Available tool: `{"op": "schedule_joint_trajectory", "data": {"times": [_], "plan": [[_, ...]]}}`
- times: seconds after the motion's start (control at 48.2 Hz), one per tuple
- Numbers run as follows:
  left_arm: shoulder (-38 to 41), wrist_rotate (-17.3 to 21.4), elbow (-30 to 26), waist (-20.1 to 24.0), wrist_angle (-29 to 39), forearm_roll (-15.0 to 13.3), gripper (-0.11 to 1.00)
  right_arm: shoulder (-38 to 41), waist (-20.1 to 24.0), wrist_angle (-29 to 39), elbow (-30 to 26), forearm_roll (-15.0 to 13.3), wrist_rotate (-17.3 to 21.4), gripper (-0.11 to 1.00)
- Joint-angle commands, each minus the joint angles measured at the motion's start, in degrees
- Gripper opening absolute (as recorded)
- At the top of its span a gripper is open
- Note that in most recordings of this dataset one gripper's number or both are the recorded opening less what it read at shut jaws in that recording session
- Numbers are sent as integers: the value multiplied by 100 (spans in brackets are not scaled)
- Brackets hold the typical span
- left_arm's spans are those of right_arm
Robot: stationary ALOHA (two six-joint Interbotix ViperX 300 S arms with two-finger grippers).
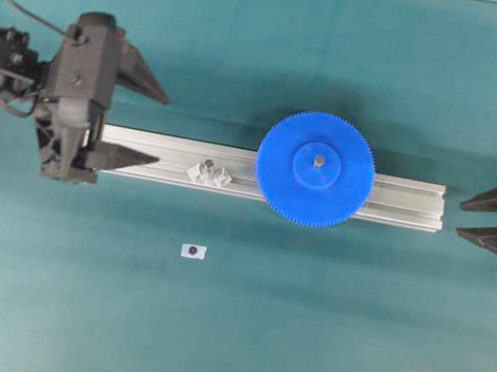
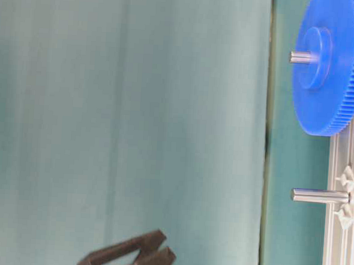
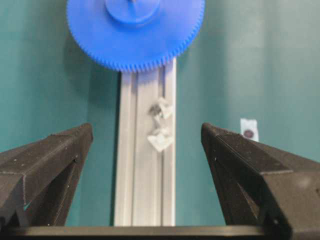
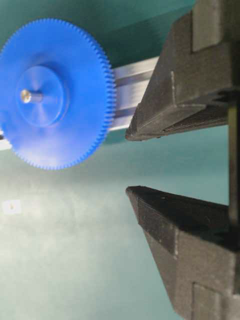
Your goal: Insert the large gear onto the shaft.
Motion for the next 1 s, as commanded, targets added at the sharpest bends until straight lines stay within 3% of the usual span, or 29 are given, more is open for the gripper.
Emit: {"op": "schedule_joint_trajectory", "data": {"times": [0.0,0.975], "plan": [[-132,0,-9,-97,-79,18,90,9,-62,-79,-62,-62,44,50],[-914,-26,677,-193,-510,9,87,-229,-193,-158,132,-97,53,50]]}}
